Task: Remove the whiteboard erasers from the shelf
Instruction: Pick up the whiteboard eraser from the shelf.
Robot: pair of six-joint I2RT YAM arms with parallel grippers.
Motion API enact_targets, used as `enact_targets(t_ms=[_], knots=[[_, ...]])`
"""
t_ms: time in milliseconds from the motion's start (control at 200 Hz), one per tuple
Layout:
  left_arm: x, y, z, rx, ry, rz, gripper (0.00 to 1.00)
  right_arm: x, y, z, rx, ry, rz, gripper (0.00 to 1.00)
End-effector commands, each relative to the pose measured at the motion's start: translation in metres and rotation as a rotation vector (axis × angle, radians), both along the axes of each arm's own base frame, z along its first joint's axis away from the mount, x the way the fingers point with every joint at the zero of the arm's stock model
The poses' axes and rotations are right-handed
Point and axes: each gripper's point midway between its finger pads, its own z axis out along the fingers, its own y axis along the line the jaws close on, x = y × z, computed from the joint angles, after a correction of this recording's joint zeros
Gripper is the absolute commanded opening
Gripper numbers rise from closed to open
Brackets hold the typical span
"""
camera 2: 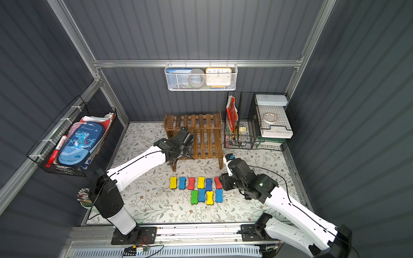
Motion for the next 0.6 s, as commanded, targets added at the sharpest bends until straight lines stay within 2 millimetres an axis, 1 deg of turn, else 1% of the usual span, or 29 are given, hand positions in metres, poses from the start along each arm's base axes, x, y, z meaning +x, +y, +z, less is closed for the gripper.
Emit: enact_targets(t_ms=[0,160,215,280,315,465,505,595], knots=[[-0.012,-0.005,-0.010,0.004,0.070,-0.038,0.54,-0.004,-0.005,-0.002,-0.011,0.003,0.004,0.41],[-0.012,-0.002,-0.015,0.011,0.080,-0.009,0.55,-0.004,-0.006,-0.002,-0.012,0.003,0.001,0.41],[-0.013,0.004,-0.016,0.036,0.086,0.007,0.55,-0.003,-0.006,-0.002,-0.014,0.003,-0.001,0.41],[-0.013,0.008,-0.009,0.044,0.066,0.015,0.62,-0.003,-0.007,-0.003,-0.014,0.004,0.000,0.41],[-0.013,0.010,-0.003,0.039,0.053,0.014,0.64,-0.004,-0.007,-0.003,-0.016,0.005,0.000,0.41],[-0.011,0.009,0.019,0.021,0.012,0.002,0.67,-0.003,-0.007,-0.003,-0.014,0.005,-0.003,0.41],[-0.008,0.010,0.027,0.020,-0.013,0.010,0.67,-0.002,-0.007,-0.003,-0.012,0.003,-0.003,0.41],[-0.007,0.003,0.036,-0.006,-0.029,-0.020,0.67,-0.001,-0.007,-0.001,-0.011,0.001,-0.006,0.41]])
